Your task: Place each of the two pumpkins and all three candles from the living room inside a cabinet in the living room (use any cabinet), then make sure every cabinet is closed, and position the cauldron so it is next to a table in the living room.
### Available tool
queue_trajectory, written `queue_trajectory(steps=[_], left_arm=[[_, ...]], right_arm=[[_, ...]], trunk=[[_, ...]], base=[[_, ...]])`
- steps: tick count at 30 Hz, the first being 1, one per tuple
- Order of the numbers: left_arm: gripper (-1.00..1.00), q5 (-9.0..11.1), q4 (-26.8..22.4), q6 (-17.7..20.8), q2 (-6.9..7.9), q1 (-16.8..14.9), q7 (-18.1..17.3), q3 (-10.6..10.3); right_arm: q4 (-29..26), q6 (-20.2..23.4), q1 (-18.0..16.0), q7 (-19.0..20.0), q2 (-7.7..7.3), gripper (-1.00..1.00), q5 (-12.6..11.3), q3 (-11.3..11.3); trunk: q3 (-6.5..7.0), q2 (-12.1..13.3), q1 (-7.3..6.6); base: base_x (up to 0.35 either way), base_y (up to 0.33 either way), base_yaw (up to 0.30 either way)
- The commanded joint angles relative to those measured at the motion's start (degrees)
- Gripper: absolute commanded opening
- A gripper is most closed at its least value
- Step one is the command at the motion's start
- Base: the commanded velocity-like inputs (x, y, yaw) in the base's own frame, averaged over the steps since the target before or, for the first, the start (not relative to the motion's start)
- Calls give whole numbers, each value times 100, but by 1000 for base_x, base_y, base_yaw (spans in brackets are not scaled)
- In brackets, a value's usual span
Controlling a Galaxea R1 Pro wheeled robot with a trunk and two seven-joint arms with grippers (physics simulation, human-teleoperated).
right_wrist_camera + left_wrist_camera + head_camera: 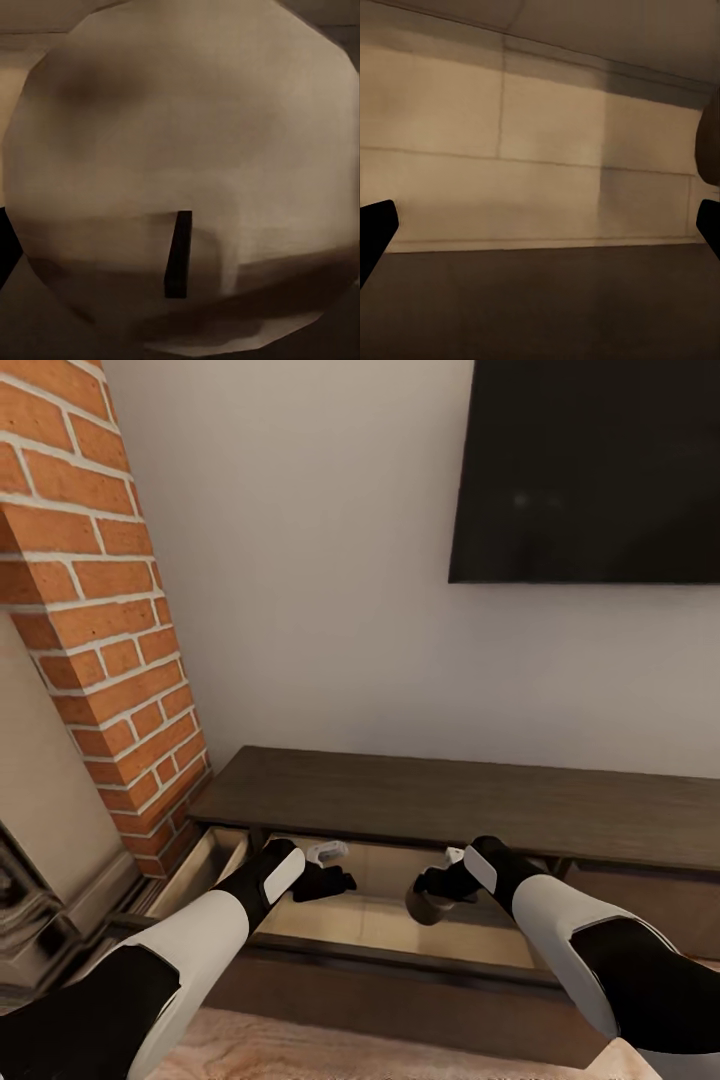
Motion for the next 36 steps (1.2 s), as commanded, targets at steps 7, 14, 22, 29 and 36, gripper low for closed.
queue_trajectory(steps=[7,14,22,29,36], left_arm=[[100,57,-8,-222,3,-3,2,-36],[100,57,5,-240,3,-3,-98,-36],[100,35,128,-241,3,-4,-110,-36],[100,23,156,-241,3,-3,-113,-36],[100,22,178,-241,-27,-3,-113,-68]], right_arm=[[65,-41,-4,21,-3,-100,-23,45],[67,-187,-4,21,-3,-100,-23,48],[67,-412,-4,21,-3,-100,-15,61],[75,-422,-4,21,-2,-100,-13,57],[145,-422,-4,21,-2,-100,-14,56]], trunk=[[-62,-3,-2],[-97,-3,-2],[-255,-12,16],[-442,-21,35],[-497,-21,35]], base=[[0,0,-129],[0,0,-141],[0,0,-12],[0,0,27],[3,0,6]])
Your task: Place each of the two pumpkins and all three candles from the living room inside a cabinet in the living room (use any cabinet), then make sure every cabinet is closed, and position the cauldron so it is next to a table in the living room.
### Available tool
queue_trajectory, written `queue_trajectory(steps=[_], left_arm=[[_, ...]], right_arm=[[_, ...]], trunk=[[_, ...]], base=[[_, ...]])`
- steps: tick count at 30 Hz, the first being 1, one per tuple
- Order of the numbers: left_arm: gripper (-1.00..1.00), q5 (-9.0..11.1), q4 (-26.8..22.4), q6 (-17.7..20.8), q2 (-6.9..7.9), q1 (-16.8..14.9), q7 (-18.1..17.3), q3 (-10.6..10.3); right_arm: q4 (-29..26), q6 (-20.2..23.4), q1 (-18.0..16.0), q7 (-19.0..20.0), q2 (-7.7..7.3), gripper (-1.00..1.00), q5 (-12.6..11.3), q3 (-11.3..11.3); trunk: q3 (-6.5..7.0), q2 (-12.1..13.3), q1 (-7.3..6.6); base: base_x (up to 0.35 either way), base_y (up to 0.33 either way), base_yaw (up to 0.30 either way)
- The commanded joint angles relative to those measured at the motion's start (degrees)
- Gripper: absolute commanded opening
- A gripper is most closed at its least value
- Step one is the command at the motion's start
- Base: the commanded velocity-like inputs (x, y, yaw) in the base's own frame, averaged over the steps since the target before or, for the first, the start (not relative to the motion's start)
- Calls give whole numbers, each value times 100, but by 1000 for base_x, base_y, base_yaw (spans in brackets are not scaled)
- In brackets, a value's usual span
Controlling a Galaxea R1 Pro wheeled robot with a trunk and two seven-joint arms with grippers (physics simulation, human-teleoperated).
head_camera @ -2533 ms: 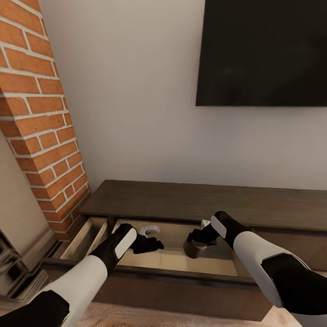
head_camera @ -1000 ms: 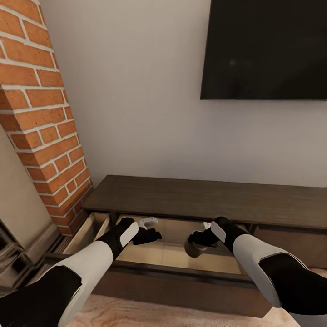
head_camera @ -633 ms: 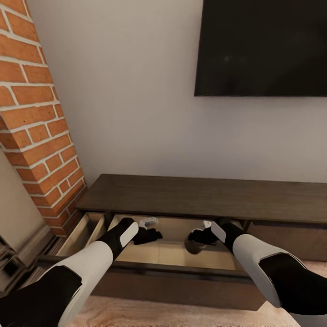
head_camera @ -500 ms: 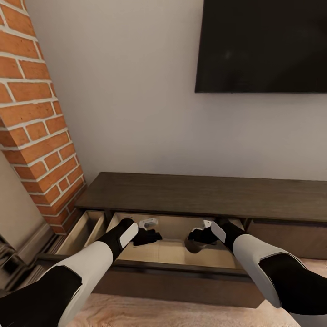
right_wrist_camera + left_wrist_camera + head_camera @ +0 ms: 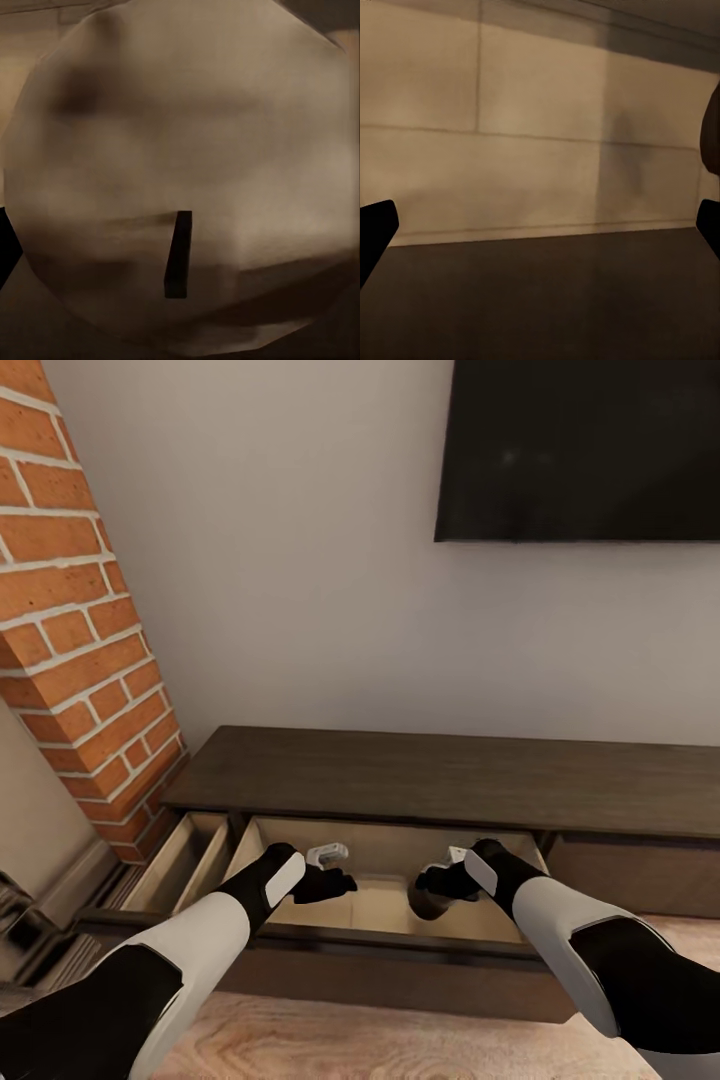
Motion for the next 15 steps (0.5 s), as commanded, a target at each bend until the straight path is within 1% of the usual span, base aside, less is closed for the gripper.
queue_trajectory(steps=[1,7,11,15], left_arm=[[100,54,-5,15,2,-3,30,-44],[100,54,-2,15,-8,-3,30,-72],[100,54,-2,15,-10,-3,30,-75],[100,54,-1,15,-22,-3,30,-76]], right_arm=[[0,19,-4,16,-2,-100,-28,43],[14,18,-4,16,4,-100,-28,41],[19,25,-4,13,1,-100,-28,39],[25,27,-4,8,1,-100,-28,39]], trunk=[[-8,-2,-1],[-13,-2,-1],[-21,-2,-1],[-52,-2,-1]], base=[[62,0,1],[208,-13,0],[50,-6,-8],[7,-1,-66]])
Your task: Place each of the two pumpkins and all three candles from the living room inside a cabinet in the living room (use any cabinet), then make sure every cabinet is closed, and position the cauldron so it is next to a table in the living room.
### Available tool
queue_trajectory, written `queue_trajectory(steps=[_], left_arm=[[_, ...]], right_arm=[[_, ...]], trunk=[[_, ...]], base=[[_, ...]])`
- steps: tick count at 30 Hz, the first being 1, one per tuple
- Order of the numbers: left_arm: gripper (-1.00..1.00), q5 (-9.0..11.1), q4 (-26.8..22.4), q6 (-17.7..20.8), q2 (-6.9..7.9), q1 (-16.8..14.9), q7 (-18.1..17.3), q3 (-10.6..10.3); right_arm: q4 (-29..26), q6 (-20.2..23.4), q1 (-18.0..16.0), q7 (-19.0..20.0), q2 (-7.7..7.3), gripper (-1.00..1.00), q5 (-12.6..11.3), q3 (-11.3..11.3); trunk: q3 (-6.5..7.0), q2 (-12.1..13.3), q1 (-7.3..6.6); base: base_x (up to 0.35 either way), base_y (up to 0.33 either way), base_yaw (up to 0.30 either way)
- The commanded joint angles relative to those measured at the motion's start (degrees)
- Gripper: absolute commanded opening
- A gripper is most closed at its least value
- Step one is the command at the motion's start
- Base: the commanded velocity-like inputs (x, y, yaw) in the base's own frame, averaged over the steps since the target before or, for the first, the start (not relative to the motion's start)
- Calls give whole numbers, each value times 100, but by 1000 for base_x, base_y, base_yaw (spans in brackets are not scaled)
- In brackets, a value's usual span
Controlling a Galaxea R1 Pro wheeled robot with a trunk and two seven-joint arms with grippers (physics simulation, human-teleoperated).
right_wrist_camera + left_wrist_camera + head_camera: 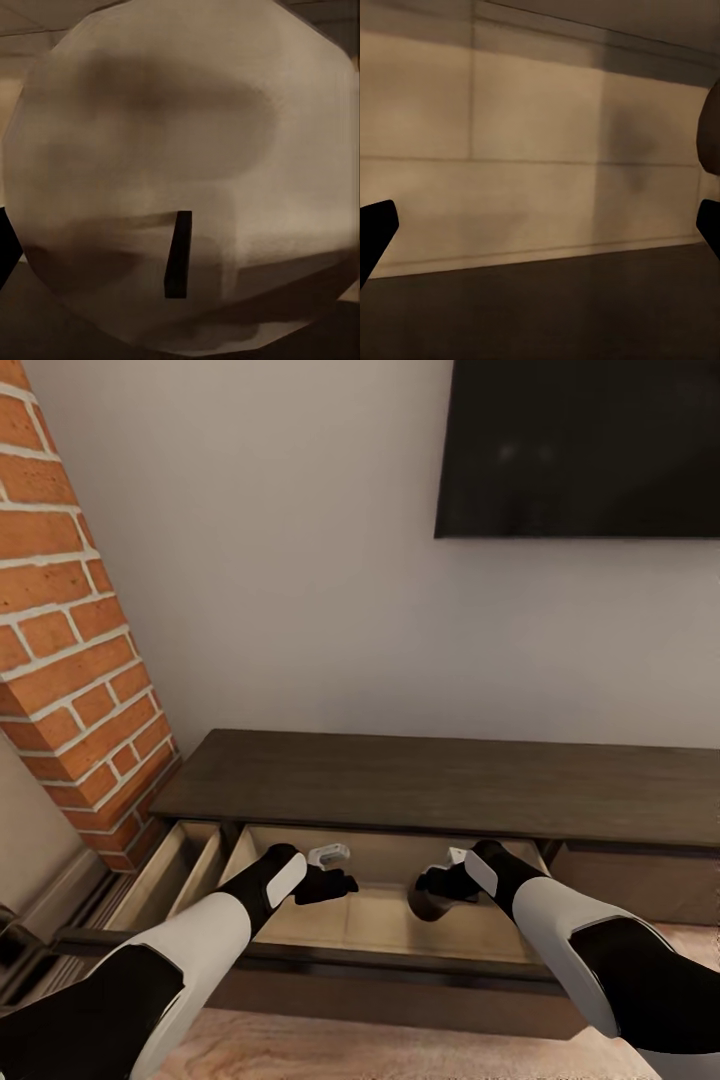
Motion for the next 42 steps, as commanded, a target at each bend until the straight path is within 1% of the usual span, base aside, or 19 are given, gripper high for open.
queue_trajectory(steps=[1,13,21,22,24,27,28,30,31,32,41,42], left_arm=[[100,55,-8,16,2,-3,30,-37],[100,55,-13,16,-3,-3,30,-37],[100,55,-12,10,-3,-3,30,-37],[100,55,-12,9,-3,-3,30,-37],[100,55,-13,9,-3,-4,30,-37],[100,55,-15,9,-3,-5,30,-37],[100,55,-13,9,-3,-4,30,-37],[100,55,-15,8,-3,-3,30,-37],[100,55,-14,9,-3,-3,30,-37],[100,55,-15,9,-3,-3,30,-37],[100,55,-14,8,-3,-3,30,-37],[100,55,-15,9,-3,-3,30,-37]], right_arm=[[2,19,-4,16,-1,-100,-21,46],[56,19,-4,16,-6,-100,-26,47],[57,3,-4,23,0,-100,-30,55],[57,-9,-4,23,1,-100,-30,55],[59,-62,-4,19,38,-100,-25,55],[66,-119,-4,5,156,-100,-22,61],[66,-125,-4,-78,167,-100,-18,62],[64,-144,-4,-515,181,-100,-15,64],[60,-166,-4,-830,192,-100,-19,64],[58,-174,-4,-919,198,-100,-20,64],[57,-183,-4,-989,205,-100,-21,61],[57,-183,-4,-988,205,-100,-21,59]], trunk=[[-14,-2,-1],[-121,-2,-1],[-151,-2,-1],[-174,-4,1],[-219,-6,6],[-285,-10,14],[-308,-12,17],[-352,-14,22],[-374,-16,24],[-396,-17,27],[-596,-29,50],[-596,-29,50]], base=[[2,0,-76],[0,0,-76],[0,0,-14],[0,0,-2],[0,0,-1],[0,0,0],[0,0,0],[0,0,0],[0,0,0],[0,0,0],[0,0,0],[0,0,0]])
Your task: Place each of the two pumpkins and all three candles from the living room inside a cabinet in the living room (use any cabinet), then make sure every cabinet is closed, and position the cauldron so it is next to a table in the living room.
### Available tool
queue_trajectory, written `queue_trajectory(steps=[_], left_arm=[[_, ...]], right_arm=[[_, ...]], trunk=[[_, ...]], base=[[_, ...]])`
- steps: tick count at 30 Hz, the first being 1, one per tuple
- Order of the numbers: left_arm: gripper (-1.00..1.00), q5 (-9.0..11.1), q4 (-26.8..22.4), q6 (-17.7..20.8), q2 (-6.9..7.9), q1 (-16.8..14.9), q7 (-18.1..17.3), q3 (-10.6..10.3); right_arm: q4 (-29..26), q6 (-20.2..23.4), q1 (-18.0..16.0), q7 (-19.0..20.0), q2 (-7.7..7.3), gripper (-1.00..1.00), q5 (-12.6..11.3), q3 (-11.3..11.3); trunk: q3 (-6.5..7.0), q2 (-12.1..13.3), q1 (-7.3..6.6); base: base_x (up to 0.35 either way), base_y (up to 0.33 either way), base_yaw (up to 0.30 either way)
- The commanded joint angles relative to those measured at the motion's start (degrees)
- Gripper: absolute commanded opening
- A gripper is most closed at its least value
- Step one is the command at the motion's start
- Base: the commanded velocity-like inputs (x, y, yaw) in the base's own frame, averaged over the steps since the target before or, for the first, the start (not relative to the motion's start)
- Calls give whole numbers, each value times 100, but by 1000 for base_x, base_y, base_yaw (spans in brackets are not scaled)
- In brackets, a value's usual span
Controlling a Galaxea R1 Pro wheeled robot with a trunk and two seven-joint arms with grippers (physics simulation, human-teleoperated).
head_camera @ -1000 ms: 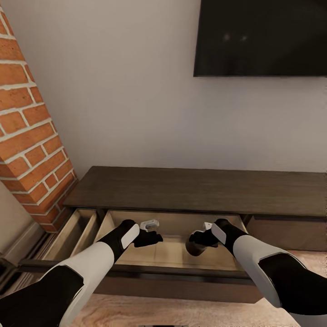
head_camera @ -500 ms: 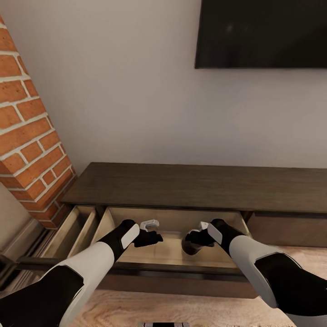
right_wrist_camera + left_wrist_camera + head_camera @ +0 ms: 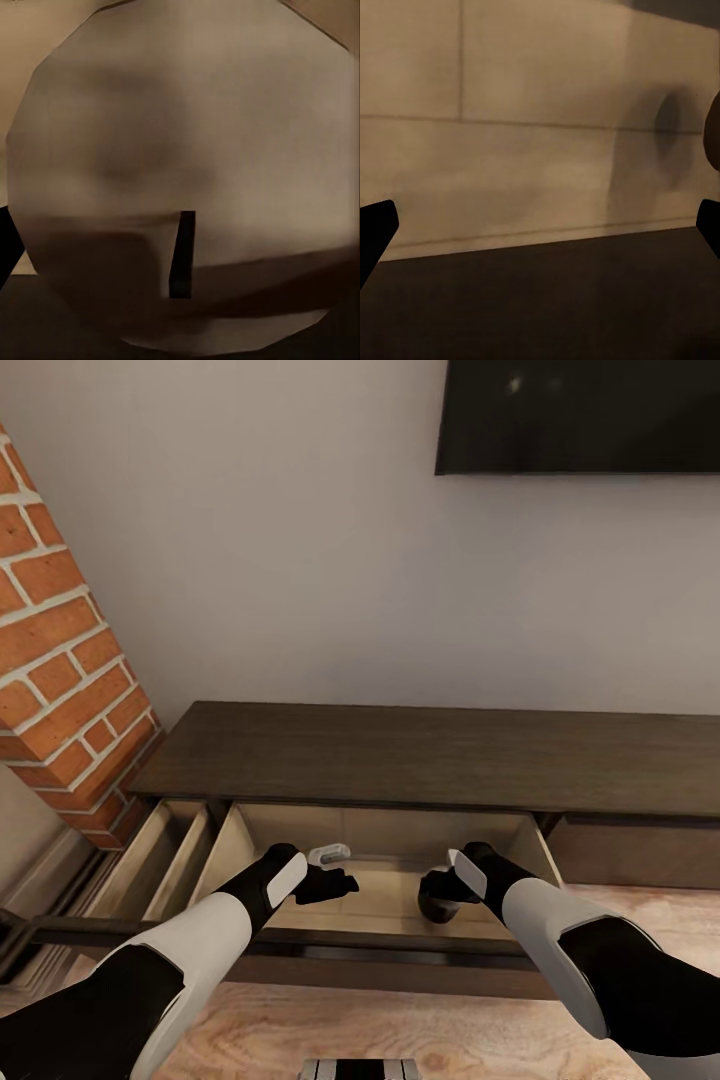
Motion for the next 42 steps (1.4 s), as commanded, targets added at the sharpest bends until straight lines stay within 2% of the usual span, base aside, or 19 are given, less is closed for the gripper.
queue_trajectory(steps=[1,8,19,34,42], left_arm=[[100,55,-8,14,3,-3,30,-38],[100,55,-7,13,3,-3,30,-38],[100,55,-7,13,3,-3,30,-38],[100,55,-8,13,3,-3,30,-38],[100,55,-8,13,3,-3,30,-38]], right_arm=[[-11,26,-1,-43,0,-100,-62,29],[-11,15,-1,-43,0,-100,-65,27],[-11,-44,-1,-43,0,-100,-70,27],[-11,-45,-1,-43,0,-100,-70,27],[-11,-45,-1,-43,0,-100,-70,27]], trunk=[[-5,-2,-1],[-5,-2,-1],[-8,-2,-1],[-118,-2,-1],[-144,-2,-1]], base=[[0,0,0],[19,0,0],[217,0,7],[6,0,129],[0,0,-180]])
